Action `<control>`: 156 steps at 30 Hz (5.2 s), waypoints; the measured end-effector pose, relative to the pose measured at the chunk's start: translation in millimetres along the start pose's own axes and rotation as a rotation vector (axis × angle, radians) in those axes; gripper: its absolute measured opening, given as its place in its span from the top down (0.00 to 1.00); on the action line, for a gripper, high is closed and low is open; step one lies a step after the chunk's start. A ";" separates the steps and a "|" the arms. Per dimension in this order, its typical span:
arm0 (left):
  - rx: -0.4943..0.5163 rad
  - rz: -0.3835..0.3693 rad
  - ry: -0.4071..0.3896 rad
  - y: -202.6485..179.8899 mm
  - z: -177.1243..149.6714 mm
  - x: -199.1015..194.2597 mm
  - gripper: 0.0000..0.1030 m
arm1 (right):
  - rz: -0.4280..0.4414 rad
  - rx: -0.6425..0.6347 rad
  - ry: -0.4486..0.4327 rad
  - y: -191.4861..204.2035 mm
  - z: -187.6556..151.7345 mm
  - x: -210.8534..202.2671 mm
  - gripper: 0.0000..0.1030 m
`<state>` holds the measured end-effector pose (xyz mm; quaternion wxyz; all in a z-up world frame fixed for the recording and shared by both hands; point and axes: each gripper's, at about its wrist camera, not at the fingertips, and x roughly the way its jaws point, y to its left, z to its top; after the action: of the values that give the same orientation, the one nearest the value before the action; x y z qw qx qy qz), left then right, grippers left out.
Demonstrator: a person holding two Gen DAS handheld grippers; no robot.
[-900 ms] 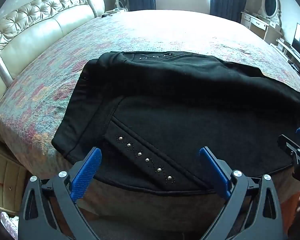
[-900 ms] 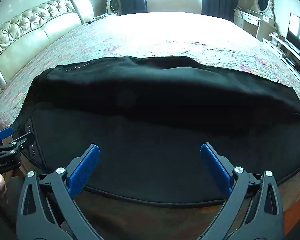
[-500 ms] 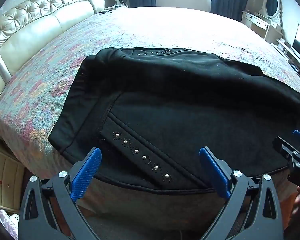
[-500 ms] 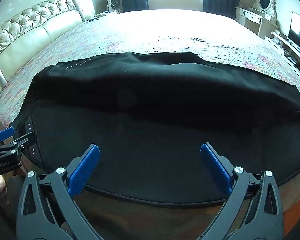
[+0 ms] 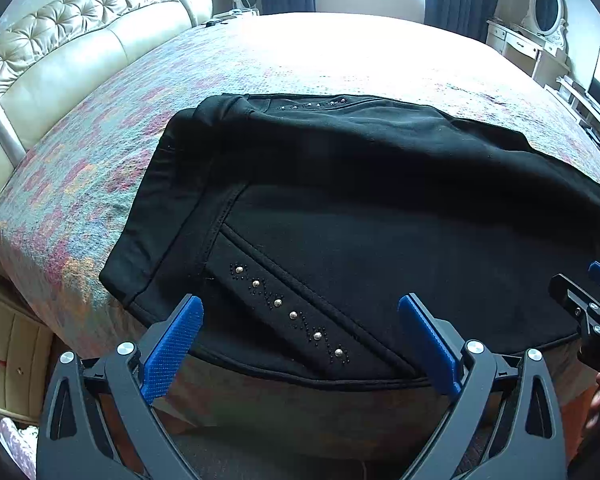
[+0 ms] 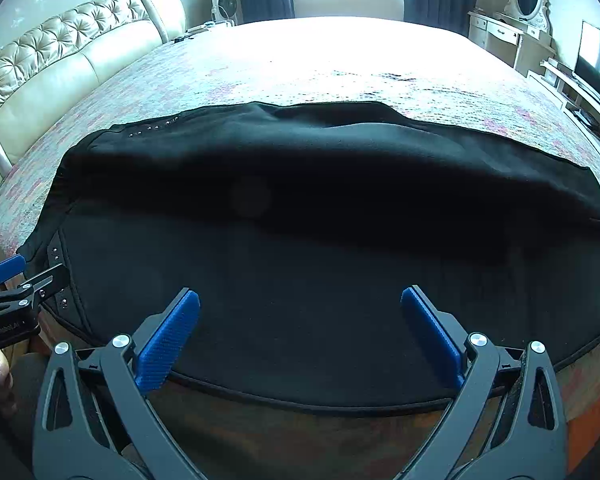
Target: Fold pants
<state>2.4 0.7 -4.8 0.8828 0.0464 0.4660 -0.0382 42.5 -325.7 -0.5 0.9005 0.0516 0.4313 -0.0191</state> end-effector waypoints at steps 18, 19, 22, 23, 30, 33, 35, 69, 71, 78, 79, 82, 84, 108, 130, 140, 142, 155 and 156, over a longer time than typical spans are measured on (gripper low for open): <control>0.003 0.010 -0.001 0.1 -0.6 -0.5 0.06 | -0.002 0.002 0.008 -1.2 -2.0 1.6 0.02; 0.003 0.009 0.000 -0.3 -0.3 -0.5 0.06 | -0.001 0.003 0.008 -1.2 -2.1 1.8 0.02; 0.005 0.010 -0.001 -0.4 -0.3 -0.7 0.06 | -0.002 0.003 0.008 -0.8 -2.4 2.0 0.02; 0.004 0.011 -0.001 -0.3 -0.2 -0.5 0.06 | -0.001 0.003 0.009 -0.8 -2.5 2.2 0.02; 0.008 0.011 0.004 -0.9 -0.3 0.6 0.06 | -0.002 0.002 0.013 -0.6 -2.6 3.5 0.02; 0.007 0.011 0.006 -1.0 -0.2 0.9 0.06 | -0.001 0.004 0.014 -0.3 -3.0 4.2 0.02; 0.007 0.011 0.007 -1.0 -0.4 1.2 0.06 | -0.002 0.003 0.014 -0.1 -3.3 4.6 0.02; 0.014 0.015 0.007 -3.2 -0.6 1.4 0.06 | -0.002 0.011 0.022 1.2 -6.2 6.3 0.02; 0.013 0.014 0.006 -3.1 -0.8 1.2 0.06 | -0.002 0.010 0.022 1.3 -6.4 6.5 0.02; 0.015 0.015 0.005 -3.2 -0.9 1.1 0.06 | -0.002 0.010 0.022 1.9 -6.9 6.2 0.02; 0.015 0.016 0.005 -3.3 -1.0 1.2 0.06 | -0.002 0.008 0.023 2.1 -7.1 6.3 0.02; 0.017 0.016 0.006 -3.2 -0.9 1.3 0.06 | -0.001 0.009 0.026 2.3 -8.0 6.6 0.02; 0.018 0.016 0.006 -3.3 -0.9 1.3 0.06 | 0.000 0.009 0.027 2.5 -8.3 6.4 0.02; -0.292 -0.616 0.206 165.8 111.5 49.5 0.06 | 0.285 -0.054 0.012 -11.9 43.8 -14.5 0.02; -0.174 -0.944 0.474 133.7 215.5 226.1 0.06 | 0.445 -0.262 0.185 -35.4 201.3 117.8 0.02; -0.090 -0.842 0.400 129.1 213.5 222.0 0.86 | 0.323 -0.440 0.389 -22.8 209.7 184.6 0.57; -0.086 -0.838 0.382 136.1 212.4 218.3 0.87 | 0.339 -0.420 0.396 -25.1 207.7 177.0 0.83; 0.081 -1.049 0.039 161.7 173.7 83.5 0.90 | 0.143 -0.555 -0.033 -5.7 121.8 11.9 0.90; 0.087 -1.046 0.040 163.4 161.2 75.7 0.90 | 0.132 -0.573 -0.055 0.0 109.2 5.4 0.90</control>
<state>195.1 142.1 30.7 0.7338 -0.1549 0.4418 -0.4923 130.5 -337.6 63.3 0.8890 -0.1777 0.3904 0.1605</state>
